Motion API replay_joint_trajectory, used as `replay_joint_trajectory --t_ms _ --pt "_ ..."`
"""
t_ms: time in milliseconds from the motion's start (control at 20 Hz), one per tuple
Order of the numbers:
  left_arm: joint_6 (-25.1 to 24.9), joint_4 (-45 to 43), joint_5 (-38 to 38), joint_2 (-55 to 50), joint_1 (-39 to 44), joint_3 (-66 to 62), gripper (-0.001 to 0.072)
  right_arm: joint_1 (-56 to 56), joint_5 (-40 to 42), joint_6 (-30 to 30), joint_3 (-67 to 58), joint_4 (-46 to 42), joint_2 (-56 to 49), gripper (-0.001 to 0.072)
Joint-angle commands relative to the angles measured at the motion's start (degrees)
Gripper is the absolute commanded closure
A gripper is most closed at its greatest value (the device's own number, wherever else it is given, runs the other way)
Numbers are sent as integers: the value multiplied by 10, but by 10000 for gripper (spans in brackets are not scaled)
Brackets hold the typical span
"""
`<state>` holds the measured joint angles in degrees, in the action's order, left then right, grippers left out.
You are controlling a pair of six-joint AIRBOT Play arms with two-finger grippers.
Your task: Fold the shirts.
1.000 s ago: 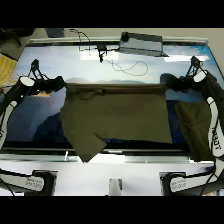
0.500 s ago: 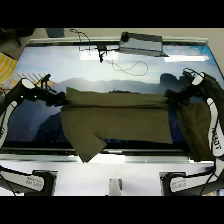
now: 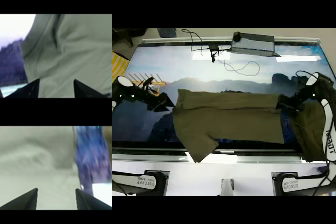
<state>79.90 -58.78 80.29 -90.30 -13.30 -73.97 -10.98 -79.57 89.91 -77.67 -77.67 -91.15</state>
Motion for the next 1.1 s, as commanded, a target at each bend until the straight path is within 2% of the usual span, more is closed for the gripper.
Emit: replay_joint_trajectory --t_ms 0,150,300,600,750,850,950,1000,1050 --pt "-28 -1 17 92 -27 153 187 1 -27 -19 68 -15 39 233" --pt "-46 48 -69 181 -26 359 187 1 -10 -26 126 -17 71 233" --pt "-77 119 -101 200 -26 455 187 1 -19 -27 133 -34 86 230" --pt "-77 130 -140 199 -24 482 194 1 -38 -29 135 -69 93 225" --pt "-68 130 -163 199 5 482 201 1 -46 -29 135 -89 93 225" --pt "-61 130 -186 199 25 482 348 1 -52 -29 136 -93 93 224" --pt "-62 130 -202 199 38 481 572 1 -45 -23 153 -111 93 179" --pt "-62 130 -203 199 38 481 657 -4 -43 -21 168 -112 93 161" --pt "-64 130 -203 199 38 480 673 -19 -40 -18 188 -91 93 157"
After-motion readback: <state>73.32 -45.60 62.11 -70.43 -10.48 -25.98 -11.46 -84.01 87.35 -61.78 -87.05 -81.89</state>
